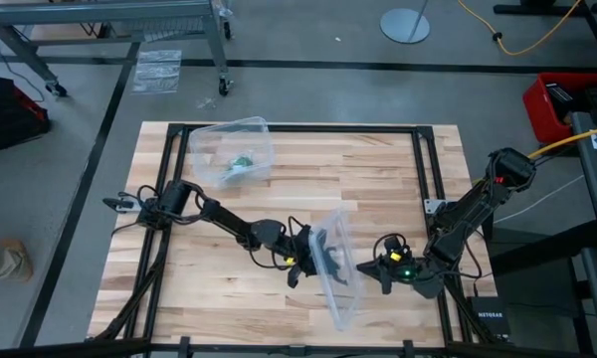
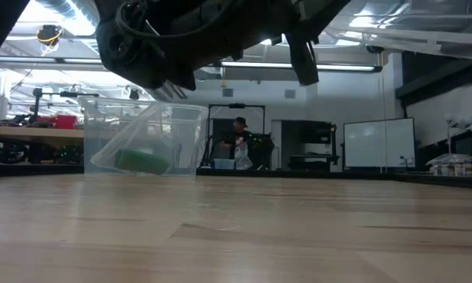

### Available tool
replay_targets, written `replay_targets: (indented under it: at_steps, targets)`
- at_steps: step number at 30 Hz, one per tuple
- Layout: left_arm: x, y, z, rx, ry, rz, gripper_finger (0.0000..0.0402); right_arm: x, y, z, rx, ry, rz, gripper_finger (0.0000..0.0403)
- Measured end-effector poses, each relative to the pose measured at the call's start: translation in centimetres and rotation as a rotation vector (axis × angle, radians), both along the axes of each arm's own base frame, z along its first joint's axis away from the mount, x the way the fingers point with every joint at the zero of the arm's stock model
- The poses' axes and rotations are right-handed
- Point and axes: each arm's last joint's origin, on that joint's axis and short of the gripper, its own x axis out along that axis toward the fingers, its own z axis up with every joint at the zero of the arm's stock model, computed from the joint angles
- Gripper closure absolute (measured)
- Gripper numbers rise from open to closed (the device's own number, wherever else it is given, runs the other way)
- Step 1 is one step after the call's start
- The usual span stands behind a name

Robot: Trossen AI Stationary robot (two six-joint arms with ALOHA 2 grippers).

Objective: Roll bandage
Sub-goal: Close the transparent bin with the transparent bin cover

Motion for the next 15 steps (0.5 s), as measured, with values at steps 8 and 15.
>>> replay_targets:
  at_steps: [8,15]
  targets:
    - [-0.03,-0.06,0.03,-0.020,0.005,-0.011,0.0379,0.00,-0.09,-0.03,-0.014,-0.009,-0.021,0.0401]
    - [-0.11,-0.35,0.07,-0.033,0.008,-0.019,0.0379,0.03,-0.02,0.08,0.003,-0.016,-0.019,0.0373]
